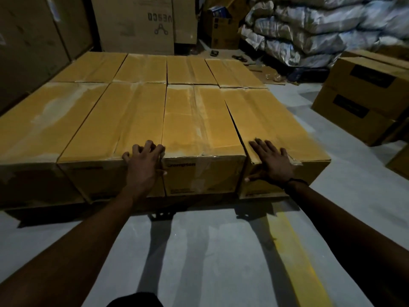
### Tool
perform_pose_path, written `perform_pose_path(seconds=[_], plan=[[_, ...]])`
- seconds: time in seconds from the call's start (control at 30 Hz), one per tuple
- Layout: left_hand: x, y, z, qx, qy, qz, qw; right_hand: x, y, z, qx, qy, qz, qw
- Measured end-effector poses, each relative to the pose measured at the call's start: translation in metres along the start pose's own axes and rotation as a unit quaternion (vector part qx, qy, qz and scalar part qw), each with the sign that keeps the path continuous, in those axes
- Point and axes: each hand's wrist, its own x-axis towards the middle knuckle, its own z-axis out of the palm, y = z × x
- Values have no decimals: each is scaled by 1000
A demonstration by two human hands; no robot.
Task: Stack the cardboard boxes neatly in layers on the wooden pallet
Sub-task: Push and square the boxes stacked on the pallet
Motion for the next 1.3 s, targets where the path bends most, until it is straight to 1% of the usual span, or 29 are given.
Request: perform_pose_path(seconds=[0.23,0.4,0.57,0.97,1.07,1.17,1.23,1.3], plan=[[1,1,1,-5,4,-2,1000,15,-6,0,7,7,13,1000],[-1,0,3,-5,10,1,1000,25,-8,-1,7,-3,26,1000],[0,2,2,-10,4,-3,1000,29,-6,0,5,7,27,1000],[2,0,7,-7,5,-6,1000,36,-4,3,1,1,35,999],[1,0,7,-8,9,-7,1000,37,-6,2,3,-7,41,999],[0,-1,6,-13,6,-2,1000,39,-11,-2,19,-32,53,998],[0,0,5,-14,-1,-3,1000,38,-19,-9,36,-60,63,996],[-1,-1,1,-16,-13,-6,1000,36,-39,-13,49,-71,48,995]])
